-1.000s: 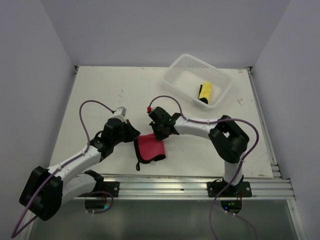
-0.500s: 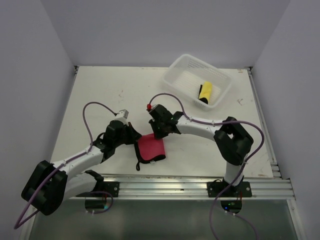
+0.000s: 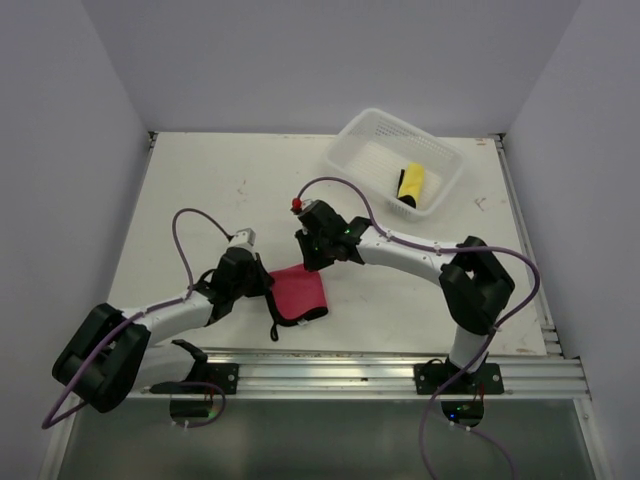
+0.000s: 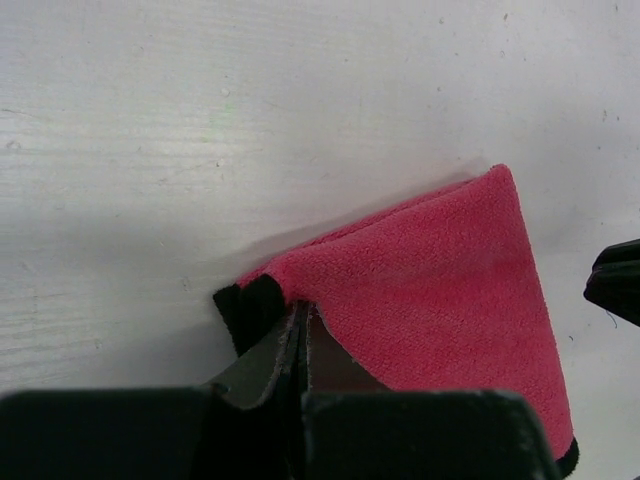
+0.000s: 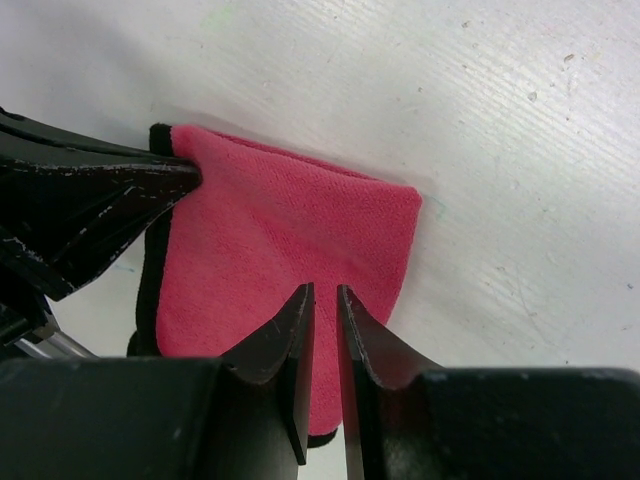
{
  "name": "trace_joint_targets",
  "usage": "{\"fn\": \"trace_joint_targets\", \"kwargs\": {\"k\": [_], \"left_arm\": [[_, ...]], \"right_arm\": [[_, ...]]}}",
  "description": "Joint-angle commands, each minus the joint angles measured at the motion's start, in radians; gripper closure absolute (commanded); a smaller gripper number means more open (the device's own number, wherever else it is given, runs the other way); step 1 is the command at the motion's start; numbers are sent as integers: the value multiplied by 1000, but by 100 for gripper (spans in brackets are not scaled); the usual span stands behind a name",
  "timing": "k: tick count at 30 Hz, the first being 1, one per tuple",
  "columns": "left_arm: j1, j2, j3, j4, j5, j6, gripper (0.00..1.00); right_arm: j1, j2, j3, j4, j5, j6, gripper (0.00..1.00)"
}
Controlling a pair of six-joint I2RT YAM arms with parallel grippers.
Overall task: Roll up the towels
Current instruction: Fold the towel
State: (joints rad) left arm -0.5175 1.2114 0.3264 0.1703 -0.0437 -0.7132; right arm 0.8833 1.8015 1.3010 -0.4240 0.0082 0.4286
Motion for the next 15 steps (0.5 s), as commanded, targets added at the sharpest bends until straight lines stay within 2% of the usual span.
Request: {"fn": "trace_joint_targets", "kwargs": {"k": [1, 5, 15], "left_arm": [[-3, 7, -16, 51, -50, 23, 100], [-3, 7, -24, 57, -48, 17, 100], [-3, 25, -33, 75, -35, 12, 100]], "right_arm": [[-3, -60, 1, -6, -4, 9, 81], [0, -100, -77, 30, -62, 25, 81], [81, -156, -196, 40, -83, 18, 81]]}}
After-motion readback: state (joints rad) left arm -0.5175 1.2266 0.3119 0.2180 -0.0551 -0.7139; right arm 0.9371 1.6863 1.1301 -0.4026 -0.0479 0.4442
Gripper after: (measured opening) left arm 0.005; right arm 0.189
